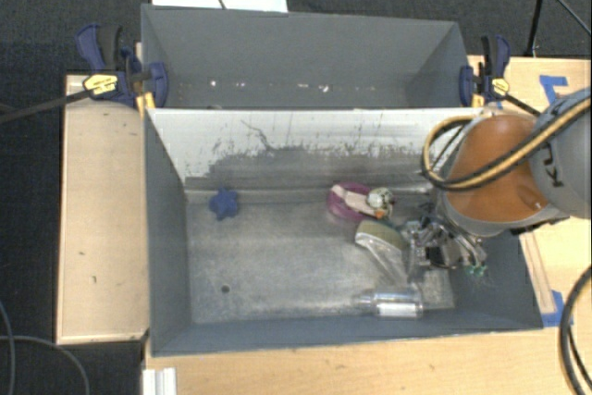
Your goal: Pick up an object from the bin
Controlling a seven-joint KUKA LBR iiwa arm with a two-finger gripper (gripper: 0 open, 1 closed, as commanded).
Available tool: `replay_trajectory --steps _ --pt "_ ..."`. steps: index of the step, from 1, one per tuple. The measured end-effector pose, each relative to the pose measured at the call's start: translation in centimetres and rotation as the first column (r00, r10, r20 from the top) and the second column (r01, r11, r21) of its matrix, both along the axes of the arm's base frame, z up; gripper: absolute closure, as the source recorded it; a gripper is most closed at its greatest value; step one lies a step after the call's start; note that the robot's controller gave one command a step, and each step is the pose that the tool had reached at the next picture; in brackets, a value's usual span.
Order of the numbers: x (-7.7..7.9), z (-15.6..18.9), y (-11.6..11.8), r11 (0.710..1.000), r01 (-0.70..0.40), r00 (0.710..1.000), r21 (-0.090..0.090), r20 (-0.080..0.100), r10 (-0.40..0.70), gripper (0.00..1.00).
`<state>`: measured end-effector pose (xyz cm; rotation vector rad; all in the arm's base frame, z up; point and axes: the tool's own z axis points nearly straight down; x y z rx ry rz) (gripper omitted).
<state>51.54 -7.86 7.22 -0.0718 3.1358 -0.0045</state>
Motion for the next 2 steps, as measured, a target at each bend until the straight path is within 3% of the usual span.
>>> replay_trajectory --steps 1,2 --pt "0.39 0.19 0.11 1.000 -0.001 1.000 0.001 0.013 0.001 0.00" --pt "-0.13 -0.18 0.19 1.000 -0.003 1.000 0.003 -0.004 0.003 1.00"
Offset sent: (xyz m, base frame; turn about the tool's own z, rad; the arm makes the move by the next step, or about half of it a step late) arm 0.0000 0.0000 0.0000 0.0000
